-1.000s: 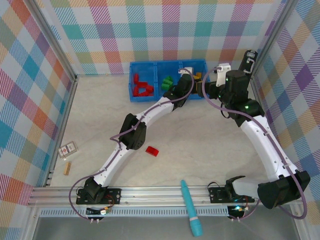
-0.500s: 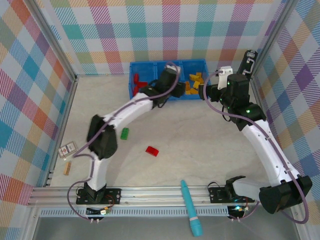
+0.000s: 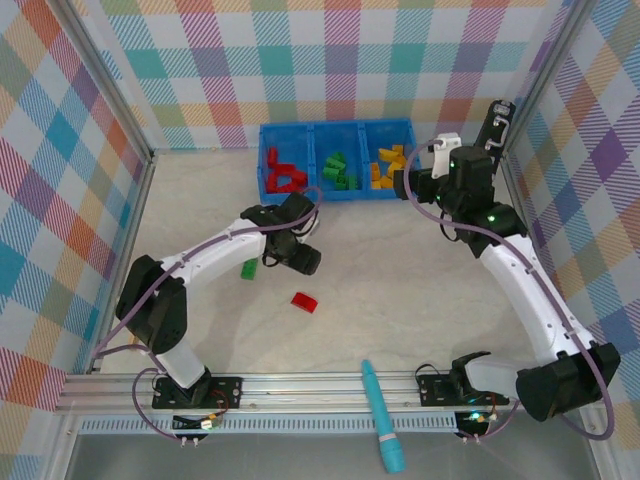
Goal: Sort the legos into containers by color
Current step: Pick up the lego from the middle-left of the table.
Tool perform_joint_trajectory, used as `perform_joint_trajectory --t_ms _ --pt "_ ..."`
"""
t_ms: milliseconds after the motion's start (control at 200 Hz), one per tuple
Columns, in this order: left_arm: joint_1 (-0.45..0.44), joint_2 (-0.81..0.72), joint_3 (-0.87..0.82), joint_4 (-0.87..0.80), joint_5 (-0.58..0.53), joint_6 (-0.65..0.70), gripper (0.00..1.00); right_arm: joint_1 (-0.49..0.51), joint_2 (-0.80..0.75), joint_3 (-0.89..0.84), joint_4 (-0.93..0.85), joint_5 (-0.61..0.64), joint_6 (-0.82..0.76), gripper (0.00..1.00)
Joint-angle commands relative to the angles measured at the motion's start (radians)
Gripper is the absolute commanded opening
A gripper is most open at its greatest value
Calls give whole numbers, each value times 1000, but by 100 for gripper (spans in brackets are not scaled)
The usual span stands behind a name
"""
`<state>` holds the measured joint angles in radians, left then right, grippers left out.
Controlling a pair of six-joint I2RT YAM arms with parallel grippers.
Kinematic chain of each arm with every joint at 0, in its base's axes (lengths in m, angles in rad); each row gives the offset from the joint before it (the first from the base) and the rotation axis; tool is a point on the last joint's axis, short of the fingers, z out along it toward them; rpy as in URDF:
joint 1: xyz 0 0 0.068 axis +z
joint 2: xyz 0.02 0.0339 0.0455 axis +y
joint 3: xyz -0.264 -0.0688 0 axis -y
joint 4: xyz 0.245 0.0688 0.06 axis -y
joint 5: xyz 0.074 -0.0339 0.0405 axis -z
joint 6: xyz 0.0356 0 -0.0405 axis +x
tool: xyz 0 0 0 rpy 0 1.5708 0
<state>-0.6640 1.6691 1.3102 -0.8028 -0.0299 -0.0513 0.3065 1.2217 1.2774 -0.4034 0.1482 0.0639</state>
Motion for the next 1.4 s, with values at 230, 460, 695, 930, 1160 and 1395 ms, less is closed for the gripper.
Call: perform_joint_trajectory --t_ms 230,460,695,930,1160,1395 --pt "-65 -9 -118 52 44 -70 78 -7 47 58 15 -81 60 99" --pt "-159 55 -157 126 36 -198 77 -6 72 57 33 -103 81 99" --pt "-253 105 -167 142 -43 -257 77 -6 91 60 46 -108 85 99" --pt "-270 97 -169 77 -192 -286 80 -6 84 50 41 -100 76 99" --pt "-275 81 -169 39 -237 -303 83 -6 79 41 46 -102 80 99" --pt "-283 92 -178 17 -246 -365 86 -6 84 46 48 -112 79 99"
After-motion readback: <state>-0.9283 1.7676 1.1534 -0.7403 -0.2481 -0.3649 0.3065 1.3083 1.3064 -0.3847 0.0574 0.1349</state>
